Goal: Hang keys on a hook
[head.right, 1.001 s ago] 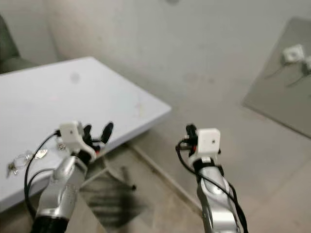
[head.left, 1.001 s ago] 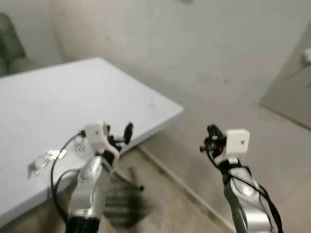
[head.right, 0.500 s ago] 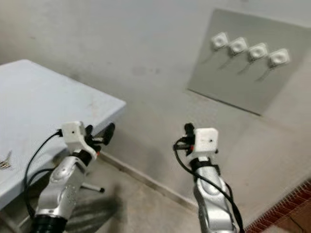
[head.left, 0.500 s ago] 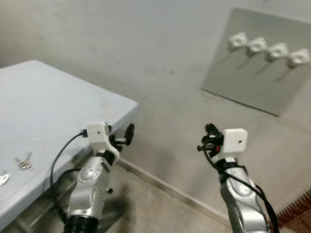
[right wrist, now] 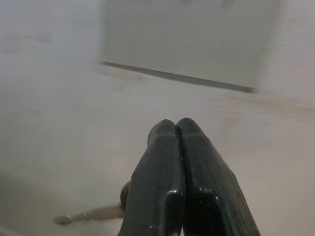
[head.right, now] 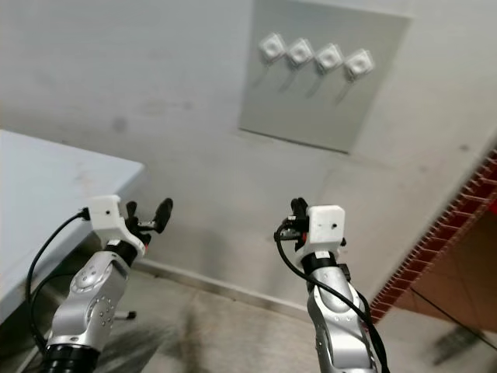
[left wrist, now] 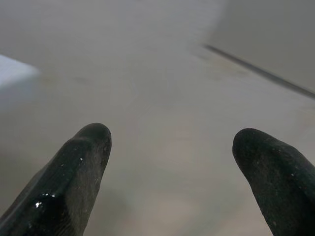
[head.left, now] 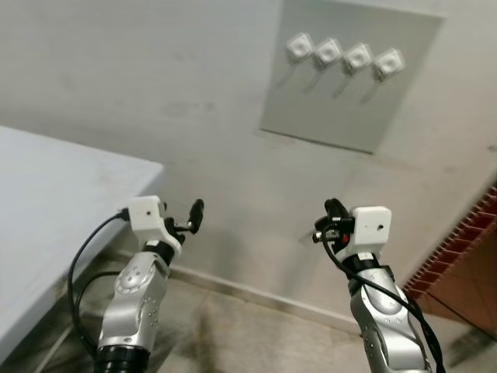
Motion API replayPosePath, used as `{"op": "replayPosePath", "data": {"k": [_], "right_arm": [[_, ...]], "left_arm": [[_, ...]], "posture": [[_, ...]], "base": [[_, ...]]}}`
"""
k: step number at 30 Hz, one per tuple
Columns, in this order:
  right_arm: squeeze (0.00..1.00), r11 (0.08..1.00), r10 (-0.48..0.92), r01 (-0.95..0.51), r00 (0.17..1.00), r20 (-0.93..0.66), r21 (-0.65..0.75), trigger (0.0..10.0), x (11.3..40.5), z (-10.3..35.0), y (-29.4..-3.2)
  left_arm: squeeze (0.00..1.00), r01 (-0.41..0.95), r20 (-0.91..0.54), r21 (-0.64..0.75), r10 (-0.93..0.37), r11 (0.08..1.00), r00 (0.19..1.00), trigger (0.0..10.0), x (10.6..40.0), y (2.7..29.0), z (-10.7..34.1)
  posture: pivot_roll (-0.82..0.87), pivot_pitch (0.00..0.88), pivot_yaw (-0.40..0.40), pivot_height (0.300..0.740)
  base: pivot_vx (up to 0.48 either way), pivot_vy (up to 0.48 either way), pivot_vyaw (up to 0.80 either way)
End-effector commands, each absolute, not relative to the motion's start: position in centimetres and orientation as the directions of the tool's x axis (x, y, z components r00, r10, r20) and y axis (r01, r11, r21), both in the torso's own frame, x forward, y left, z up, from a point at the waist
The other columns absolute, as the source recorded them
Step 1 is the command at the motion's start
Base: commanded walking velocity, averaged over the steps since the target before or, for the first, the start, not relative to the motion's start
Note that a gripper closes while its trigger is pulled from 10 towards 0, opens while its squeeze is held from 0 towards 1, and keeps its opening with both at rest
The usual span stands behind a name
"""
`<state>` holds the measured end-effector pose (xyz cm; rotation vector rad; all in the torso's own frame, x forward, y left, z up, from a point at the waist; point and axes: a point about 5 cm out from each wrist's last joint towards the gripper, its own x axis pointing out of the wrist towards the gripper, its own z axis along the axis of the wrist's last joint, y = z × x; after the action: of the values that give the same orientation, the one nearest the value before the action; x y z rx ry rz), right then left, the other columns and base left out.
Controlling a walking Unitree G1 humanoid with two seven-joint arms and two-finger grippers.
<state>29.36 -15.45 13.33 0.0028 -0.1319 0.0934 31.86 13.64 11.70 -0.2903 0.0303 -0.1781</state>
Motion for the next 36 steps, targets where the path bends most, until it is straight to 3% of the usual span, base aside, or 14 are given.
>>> {"op": "replayPosePath", "data": {"k": [1,19,36], "right_arm": [[0.00,0.996,0.085,-0.087,0.985,0.147,0.003,10.0,29.36,13.78,-15.32],[0.00,0.997,0.067,-0.071,0.985,0.161,0.020,10.0,29.24,13.86,-15.40],[0.00,0.997,0.070,-0.072,0.984,0.163,0.006,10.0,29.13,13.91,-15.46]], "left_arm": [[0.00,0.167,-0.004,-0.262,-0.174,0.951,0.985,10.0,32.02,13.93,12.05],[0.00,0.164,-0.017,-0.252,-0.174,0.954,0.985,10.0,31.99,13.75,11.98],[0.00,0.153,-0.013,-0.265,-0.163,0.952,0.987,10.0,31.90,13.70,12.00]], "posture": [[0.05,0.000,-0.054,0.740],[0.05,0.000,-0.051,0.740],[0.05,0.000,-0.053,0.740]], "base": [[0.000,0.000,-0.77],[0.000,0.000,-0.76],[0.000,0.000,0.00]]}}
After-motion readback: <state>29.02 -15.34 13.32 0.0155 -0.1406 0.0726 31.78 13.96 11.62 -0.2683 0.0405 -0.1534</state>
